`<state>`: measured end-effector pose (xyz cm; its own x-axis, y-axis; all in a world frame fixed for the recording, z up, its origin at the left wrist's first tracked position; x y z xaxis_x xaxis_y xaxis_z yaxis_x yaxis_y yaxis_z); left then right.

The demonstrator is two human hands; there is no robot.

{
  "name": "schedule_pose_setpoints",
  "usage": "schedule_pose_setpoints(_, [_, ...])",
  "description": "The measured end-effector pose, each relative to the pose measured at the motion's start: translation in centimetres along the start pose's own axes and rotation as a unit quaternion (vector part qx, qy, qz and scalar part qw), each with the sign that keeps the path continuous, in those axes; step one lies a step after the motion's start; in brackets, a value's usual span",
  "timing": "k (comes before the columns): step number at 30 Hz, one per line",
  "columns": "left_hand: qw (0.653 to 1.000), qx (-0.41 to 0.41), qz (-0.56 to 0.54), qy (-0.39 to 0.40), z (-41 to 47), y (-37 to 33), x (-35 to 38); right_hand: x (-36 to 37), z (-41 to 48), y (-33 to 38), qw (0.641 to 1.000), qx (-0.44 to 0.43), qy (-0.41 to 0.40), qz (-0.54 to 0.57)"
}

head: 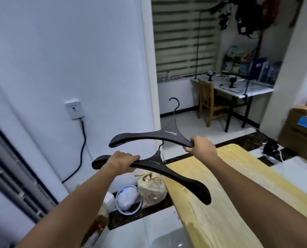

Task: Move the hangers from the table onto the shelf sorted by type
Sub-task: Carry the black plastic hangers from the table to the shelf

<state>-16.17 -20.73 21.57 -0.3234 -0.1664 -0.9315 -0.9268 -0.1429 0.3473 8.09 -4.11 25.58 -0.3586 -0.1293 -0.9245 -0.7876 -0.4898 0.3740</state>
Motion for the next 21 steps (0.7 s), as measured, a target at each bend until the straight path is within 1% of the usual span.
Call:
schedule_pose_setpoints(3, [0.998,-0.056,-0.001,-0.005,-2.8,2.6,0.8,0.7,0.2,3.1,1.000,-0.020,-0.005,0.004])
schedule_pose_setpoints(9, [0.992,-0.128,0.007,-0.014,-8.7,6.0,2.0,1.3,-0.3,8.8,0.999,-0.044,-0.014,0.011])
schedule_pose_setpoints(15, [0.985,-0.171,0.018,0.005,-15.8,7.6,3.2,2.2,-3.2,14.2,0.997,-0.074,-0.009,0.008])
schedule_pose_setpoints(21, [0.979,-0.203,0.004,0.025,-23.6,9.2,4.4,3.2,-7.3,19.1,0.993,-0.115,0.006,-0.019])
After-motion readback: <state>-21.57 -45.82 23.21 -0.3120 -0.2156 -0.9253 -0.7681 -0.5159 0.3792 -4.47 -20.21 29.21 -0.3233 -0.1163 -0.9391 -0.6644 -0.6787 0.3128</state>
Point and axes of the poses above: each hand's wrist, its own z-axis towards the middle knuckle, its own x-axis out of the palm, y = z × x, the point moved 3 cm from there along z, towards the middle knuckle, and after that the axes turned 1 degree about -z, right-handed, at the moved point
